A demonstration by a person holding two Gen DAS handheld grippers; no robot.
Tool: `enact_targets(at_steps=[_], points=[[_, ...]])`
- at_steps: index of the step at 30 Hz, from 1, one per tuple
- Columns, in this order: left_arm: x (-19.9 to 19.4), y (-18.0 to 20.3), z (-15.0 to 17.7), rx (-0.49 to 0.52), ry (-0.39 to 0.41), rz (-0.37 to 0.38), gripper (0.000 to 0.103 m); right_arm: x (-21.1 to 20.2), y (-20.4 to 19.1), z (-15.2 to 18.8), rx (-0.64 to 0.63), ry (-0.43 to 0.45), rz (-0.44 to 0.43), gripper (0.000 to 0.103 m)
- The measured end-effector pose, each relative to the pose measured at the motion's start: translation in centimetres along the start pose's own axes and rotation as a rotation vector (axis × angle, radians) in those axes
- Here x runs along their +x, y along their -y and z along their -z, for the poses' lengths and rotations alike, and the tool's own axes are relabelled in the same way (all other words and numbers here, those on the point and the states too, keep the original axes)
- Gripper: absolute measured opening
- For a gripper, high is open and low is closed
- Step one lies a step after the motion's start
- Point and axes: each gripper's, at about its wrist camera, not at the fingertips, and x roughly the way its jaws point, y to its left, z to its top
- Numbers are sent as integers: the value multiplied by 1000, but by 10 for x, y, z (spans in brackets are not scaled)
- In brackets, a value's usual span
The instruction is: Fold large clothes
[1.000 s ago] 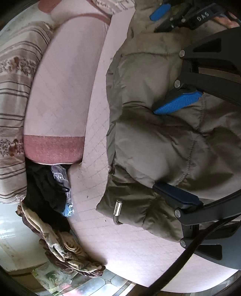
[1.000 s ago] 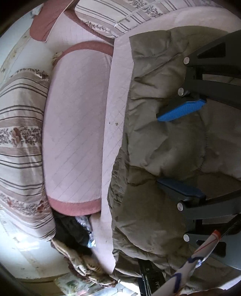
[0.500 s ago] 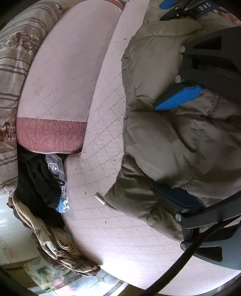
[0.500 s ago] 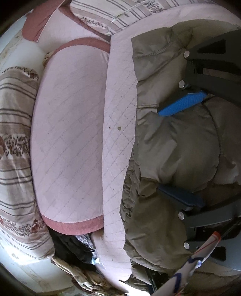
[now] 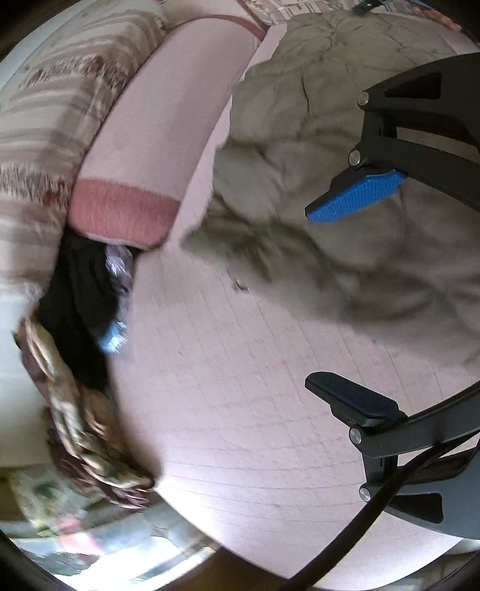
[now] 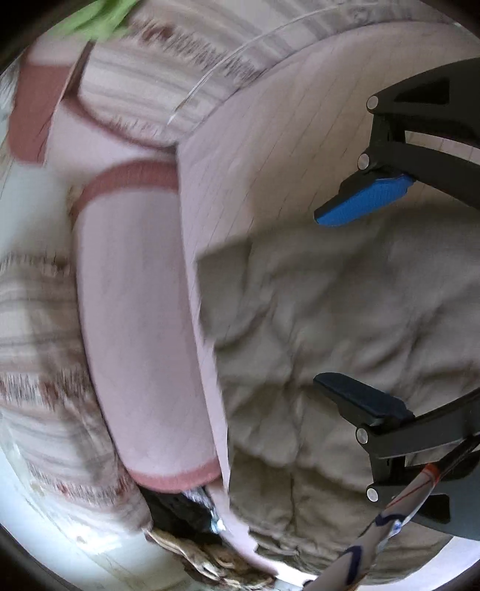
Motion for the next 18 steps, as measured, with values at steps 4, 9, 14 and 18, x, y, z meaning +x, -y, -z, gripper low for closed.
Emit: enact_targets(at_steps=[4,9,14,18], points=[[26,-22,-2,-80,-111,137,82,7,39,1,135,-29,6,87],[58,-10,3,-90,-226,309,82,45,53,-6,241,-122,-105,88],[47,13,-9,-18,-175,213,34,58,31,-18,222,-142,-173,22],[45,23,-37,-22,-142,161,28,49,23,-39,225,-81,-159,17]])
